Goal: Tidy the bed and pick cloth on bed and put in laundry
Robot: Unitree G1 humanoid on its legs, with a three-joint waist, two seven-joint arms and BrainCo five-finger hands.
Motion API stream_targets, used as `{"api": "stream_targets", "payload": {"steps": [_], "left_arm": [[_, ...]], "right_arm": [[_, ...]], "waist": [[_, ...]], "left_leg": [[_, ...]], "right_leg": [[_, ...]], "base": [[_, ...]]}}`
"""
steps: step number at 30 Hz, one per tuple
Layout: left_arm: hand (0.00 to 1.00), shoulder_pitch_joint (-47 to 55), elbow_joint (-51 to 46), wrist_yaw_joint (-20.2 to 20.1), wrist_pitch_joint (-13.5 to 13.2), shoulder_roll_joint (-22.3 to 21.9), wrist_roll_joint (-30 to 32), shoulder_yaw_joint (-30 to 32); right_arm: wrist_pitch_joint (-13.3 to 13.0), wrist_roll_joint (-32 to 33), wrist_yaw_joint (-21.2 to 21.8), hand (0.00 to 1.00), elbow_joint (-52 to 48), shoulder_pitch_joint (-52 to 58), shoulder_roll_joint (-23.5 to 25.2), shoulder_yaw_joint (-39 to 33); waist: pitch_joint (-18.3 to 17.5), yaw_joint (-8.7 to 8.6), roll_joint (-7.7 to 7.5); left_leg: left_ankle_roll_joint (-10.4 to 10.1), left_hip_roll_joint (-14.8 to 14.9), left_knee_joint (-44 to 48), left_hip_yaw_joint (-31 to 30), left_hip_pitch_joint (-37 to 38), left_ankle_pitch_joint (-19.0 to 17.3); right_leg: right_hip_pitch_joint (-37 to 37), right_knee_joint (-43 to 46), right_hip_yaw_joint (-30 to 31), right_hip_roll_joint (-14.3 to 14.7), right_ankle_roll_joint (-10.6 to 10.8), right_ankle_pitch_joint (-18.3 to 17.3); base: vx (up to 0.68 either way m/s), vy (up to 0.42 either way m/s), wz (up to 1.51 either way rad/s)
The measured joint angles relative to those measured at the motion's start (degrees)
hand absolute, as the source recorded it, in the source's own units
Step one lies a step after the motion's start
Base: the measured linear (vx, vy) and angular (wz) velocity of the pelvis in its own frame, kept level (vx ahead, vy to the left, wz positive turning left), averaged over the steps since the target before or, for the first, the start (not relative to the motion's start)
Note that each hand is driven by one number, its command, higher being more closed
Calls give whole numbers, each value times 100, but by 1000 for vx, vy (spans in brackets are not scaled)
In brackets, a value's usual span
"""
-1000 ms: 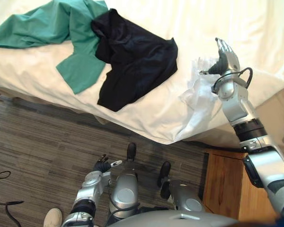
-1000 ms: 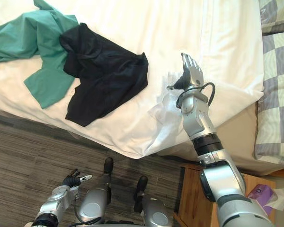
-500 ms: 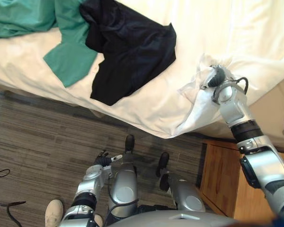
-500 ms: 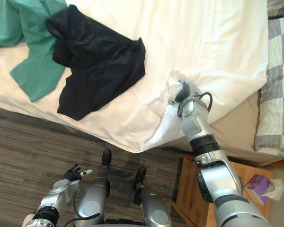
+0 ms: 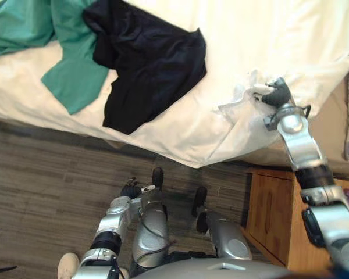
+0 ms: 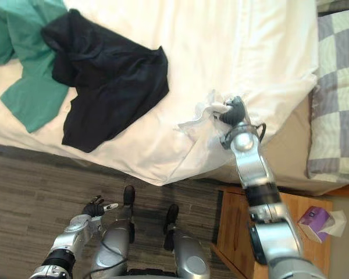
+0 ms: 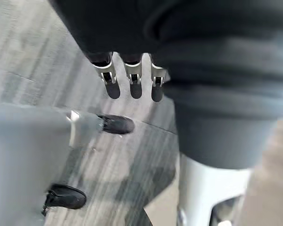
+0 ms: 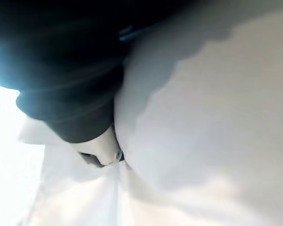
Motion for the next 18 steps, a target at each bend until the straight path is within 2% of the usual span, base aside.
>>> {"api": "stream_targets", "payload": {"steps": [1, 2, 4, 5, 9, 10, 15, 18], "left_arm": [[0, 26, 0, 20, 3, -19, 0, 0], [0, 122, 0, 21, 4, -49, 3, 0], [0, 341, 7, 20, 5, -60, 12, -1], [0, 546, 9, 16, 3, -107, 19, -1], [0, 1028, 41, 0, -5, -264, 173, -17], [0, 1154, 55, -61, -53, -291, 241, -57], [0, 1385, 299, -310, -185, -302, 262, -25], [0, 1448, 325, -442, -220, -303, 378, -11]], "right_arm": [[-39, 69, -74, 100, -162, 202, 43, -109], [-141, 157, -211, 100, -460, 694, 187, -388], [-199, 222, -280, 100, -613, 1287, 406, -682], [-262, 220, -280, 100, -641, 1781, 555, -868], [-548, 205, -188, 100, -639, 2556, 851, -1132], [-647, 195, -114, 0, -570, 2682, 883, -1205], [-662, 176, 143, 0, 100, 2781, 1085, -1636], [-633, 224, 109, 0, 590, 2783, 1089, -1840]], "waist": [[-7, -6, -11], [-50, -135, -35], [-133, -306, -45], [-336, -406, -46], [-776, -485, 47], [-992, -502, 116], [-1247, -486, 306], [-1343, -488, 421]], "left_leg": [[-9, -12, -2, 59, 37, -15], [41, -47, -21, 148, 109, -58], [16, -64, -23, 190, 261, -85], [5, -71, -23, 225, 319, -118], [6, -88, -2, 350, 696, -218], [-6, -103, -5, 342, 778, -262], [1, -160, -29, 359, 1060, -354], [28, -205, -31, 429, 1144, -377]], "right_leg": [[7, 0, 65, -10, 0, -26], [42, 0, 163, -45, 26, -111], [163, -1, 195, -62, 57, -165], [207, -1, 208, -73, 81, -194], [515, -13, 353, -86, 157, -250], [610, -12, 352, -102, 210, -286], [923, -93, 369, -141, 245, -316], [997, -141, 450, -199, 267, -330]], "base": [[17, 18, -44], [12, 7, -30], [51, 8, -19], [89, 6, -14], [130, 5, -19], [93, 5, 4], [48, 13, -1], [-6, 39, -11]]}}
